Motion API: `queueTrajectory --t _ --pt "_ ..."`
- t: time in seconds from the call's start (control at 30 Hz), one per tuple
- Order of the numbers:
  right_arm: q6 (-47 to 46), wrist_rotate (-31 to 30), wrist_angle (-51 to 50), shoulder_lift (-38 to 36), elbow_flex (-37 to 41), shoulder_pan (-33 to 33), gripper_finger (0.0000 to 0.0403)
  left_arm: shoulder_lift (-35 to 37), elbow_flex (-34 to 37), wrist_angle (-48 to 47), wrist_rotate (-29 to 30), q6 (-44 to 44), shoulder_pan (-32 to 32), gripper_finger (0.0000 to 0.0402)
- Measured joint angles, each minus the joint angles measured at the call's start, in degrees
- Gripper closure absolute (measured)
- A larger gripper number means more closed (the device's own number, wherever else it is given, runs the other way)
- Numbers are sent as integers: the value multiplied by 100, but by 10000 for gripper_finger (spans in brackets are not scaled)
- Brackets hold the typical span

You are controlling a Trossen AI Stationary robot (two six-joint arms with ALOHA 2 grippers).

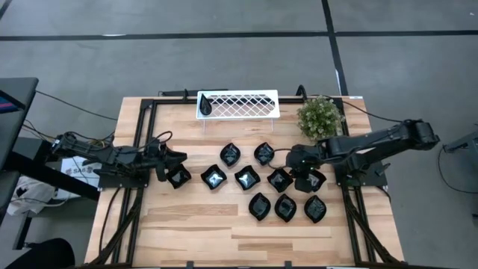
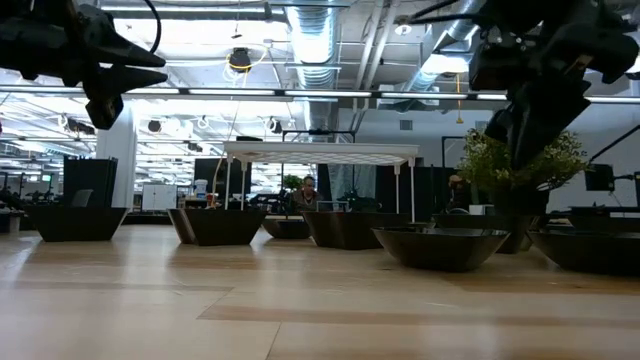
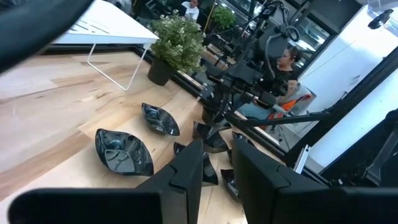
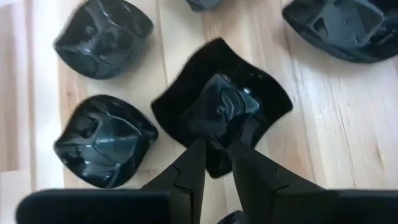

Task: Pick & Place Mini shaped plates
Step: Put the distorted square-shaped plate on the shelf

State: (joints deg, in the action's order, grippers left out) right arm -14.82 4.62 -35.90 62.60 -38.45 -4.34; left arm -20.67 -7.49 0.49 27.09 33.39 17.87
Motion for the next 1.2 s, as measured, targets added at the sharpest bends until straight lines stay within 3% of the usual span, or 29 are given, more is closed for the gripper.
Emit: queueTrajectory --t 0.2,0.47,0.97,1.2 --pt "603 -30 -256 578 -389 -8 329 0 0 48 0 -13 -1 314" --pt "441 -168 -695 1295 -839 263 329 0 0 104 2 -11 0 314" --pt "276 -153 -732 1325 -895 739 327 0 0 166 2 -11 0 314" --pt "275 108 -719 1325 -895 857 298 0 0 189 4 -11 0 314"
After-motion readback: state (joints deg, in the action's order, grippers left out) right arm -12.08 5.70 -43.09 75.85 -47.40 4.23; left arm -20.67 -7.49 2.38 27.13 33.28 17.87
